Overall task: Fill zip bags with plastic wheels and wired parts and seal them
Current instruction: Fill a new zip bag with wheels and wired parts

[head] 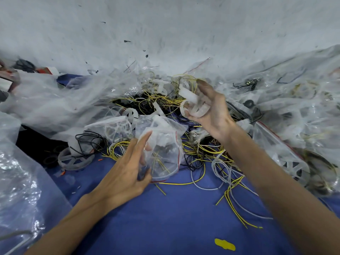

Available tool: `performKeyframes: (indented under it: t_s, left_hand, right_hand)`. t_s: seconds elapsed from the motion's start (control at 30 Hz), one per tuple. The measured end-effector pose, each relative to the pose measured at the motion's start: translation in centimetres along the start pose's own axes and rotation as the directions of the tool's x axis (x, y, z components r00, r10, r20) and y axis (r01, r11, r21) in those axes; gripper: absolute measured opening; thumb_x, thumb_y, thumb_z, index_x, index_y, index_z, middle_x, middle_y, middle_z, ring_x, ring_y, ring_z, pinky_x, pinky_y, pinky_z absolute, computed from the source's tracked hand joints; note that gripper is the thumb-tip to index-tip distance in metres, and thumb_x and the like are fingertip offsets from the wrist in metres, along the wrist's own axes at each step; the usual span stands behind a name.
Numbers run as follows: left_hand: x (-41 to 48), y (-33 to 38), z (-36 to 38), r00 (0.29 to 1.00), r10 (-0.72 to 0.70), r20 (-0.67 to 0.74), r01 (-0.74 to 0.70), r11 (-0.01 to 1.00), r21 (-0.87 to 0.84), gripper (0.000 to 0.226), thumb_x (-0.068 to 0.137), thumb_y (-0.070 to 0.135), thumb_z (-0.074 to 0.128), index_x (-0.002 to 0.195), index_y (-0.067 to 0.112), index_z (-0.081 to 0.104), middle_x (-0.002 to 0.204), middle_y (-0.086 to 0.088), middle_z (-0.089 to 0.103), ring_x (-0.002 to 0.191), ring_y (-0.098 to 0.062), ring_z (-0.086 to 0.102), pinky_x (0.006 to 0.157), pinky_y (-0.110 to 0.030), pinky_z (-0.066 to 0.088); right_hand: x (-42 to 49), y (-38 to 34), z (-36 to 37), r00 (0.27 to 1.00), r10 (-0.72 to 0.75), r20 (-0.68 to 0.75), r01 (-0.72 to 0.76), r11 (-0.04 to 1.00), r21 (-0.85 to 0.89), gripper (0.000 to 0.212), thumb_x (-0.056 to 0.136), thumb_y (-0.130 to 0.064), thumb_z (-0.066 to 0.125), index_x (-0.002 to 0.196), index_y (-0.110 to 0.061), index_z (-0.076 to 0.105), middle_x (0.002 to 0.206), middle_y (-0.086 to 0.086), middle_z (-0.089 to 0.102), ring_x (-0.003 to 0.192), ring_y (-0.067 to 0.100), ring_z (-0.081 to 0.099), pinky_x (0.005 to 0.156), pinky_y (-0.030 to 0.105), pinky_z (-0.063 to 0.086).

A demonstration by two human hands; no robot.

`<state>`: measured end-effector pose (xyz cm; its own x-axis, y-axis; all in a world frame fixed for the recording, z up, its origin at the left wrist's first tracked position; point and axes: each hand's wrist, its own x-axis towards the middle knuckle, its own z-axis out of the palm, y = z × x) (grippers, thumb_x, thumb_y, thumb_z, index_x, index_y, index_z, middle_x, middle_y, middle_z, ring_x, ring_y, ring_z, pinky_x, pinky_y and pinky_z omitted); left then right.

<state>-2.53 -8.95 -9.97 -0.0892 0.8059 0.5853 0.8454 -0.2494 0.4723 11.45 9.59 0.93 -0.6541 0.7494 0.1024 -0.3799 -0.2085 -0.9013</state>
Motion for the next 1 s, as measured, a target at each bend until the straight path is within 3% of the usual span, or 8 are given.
performKeyframes:
  t_s: [0.1,0.2,0.3,0.37,0.53,0.7,0.83,1.0]
  left_hand:
    - [-0.1,0.0,0.2,1.0,0.005,-0.014,-0.005,1.0,0.004,0.1,0.073,0.004,0.069,0.146,0.039,0.011,0.11,0.018,0.035,0.076,-0.007,0.05,0.071,-0.009,0.043]
    - [-0.1,0.3,0.5,0.997,-0.013,-0.078,0.014,1.0,0.008,0.094,0.071,0.004,0.071,0.144,0.035,0.02,0.107,0.016,0.029,0.082,-0.002,0.052,0.076,-0.006,0.043]
    - [0.3,1.1,0.6,0.984,0.058,-0.168,-0.047,0.997,0.069,0.063,0.068,0.018,0.064,0.128,0.015,0.043,0.12,0.023,0.024,0.117,0.018,0.027,0.093,-0.002,0.031]
    - [0.4,1.3,0.7,0.976,0.09,-0.198,-0.071,0.992,0.102,0.059,0.068,0.031,0.064,0.12,0.006,0.055,0.13,0.023,0.021,0.126,0.016,0.013,0.097,0.002,0.023]
    - [0.0,1.3,0.8,0.962,-0.051,-0.269,0.037,0.998,-0.057,0.083,0.066,0.005,0.078,0.138,0.013,0.038,0.128,0.005,0.026,0.112,0.018,0.035,0.09,-0.005,0.04]
    - [0.1,1.9,0.8,0.944,-0.023,-0.328,0.021,1.0,-0.01,0.084,0.064,0.006,0.069,0.138,0.019,0.032,0.116,0.013,0.025,0.107,0.018,0.035,0.086,0.0,0.036]
    - [0.1,1.9,0.8,0.956,0.038,-0.292,-0.016,0.997,0.08,0.072,0.071,0.014,0.063,0.137,0.017,0.034,0.122,0.002,0.03,0.115,0.015,0.028,0.093,0.0,0.028]
    - [0.0,2.2,0.6,0.958,0.063,-0.279,-0.049,0.997,0.06,0.071,0.07,0.02,0.044,0.14,0.028,0.034,0.13,0.001,0.031,0.1,-0.003,0.045,0.077,-0.004,0.041]
  right_hand:
    - [-3.3,-0.5,1.1,0.957,0.099,0.271,-0.118,0.991,0.055,0.038,0.088,-0.047,0.048,0.109,-0.017,0.06,0.089,0.011,0.061,0.076,0.025,0.06,0.058,0.029,0.049]
    - [-5.5,1.0,2.6,0.817,0.207,0.538,-0.264,0.964,0.031,0.069,0.076,-0.057,0.058,0.127,-0.011,0.049,0.106,0.018,0.055,0.087,0.031,0.057,0.058,0.031,0.051]
    - [-6.6,3.4,3.9,0.699,0.344,0.627,-0.371,0.924,-0.095,0.102,0.064,-0.061,0.069,0.139,-0.002,0.034,0.114,0.022,0.044,0.091,0.035,0.047,0.063,0.037,0.051]
    - [-6.9,4.5,4.2,0.681,0.393,0.618,-0.383,0.91,-0.156,0.095,0.064,-0.057,0.07,0.13,0.004,0.04,0.107,0.023,0.047,0.087,0.035,0.047,0.063,0.036,0.049]
    - [-6.2,3.7,2.8,0.778,0.392,0.491,-0.339,0.92,-0.197,0.037,0.075,-0.034,0.056,0.096,-0.004,0.061,0.085,0.015,0.065,0.074,0.029,0.061,0.062,0.03,0.049]
    - [-5.7,3.1,1.9,0.854,0.384,0.351,-0.092,0.775,-0.625,0.035,0.077,-0.035,0.058,0.104,-0.015,0.067,0.109,0.005,0.064,0.103,0.022,0.056,0.097,0.042,0.043]
    - [-5.8,3.4,3.2,0.871,0.351,0.344,0.067,0.608,-0.791,0.036,0.092,-0.029,0.053,0.127,-0.019,0.055,0.124,-0.007,0.059,0.111,0.003,0.053,0.091,0.017,0.045]
    - [-5.6,4.4,3.7,0.926,0.276,0.256,0.121,0.424,-0.898,0.049,0.092,-0.046,0.048,0.132,-0.018,0.049,0.137,-0.001,0.051,0.126,0.012,0.046,0.105,0.036,0.039]
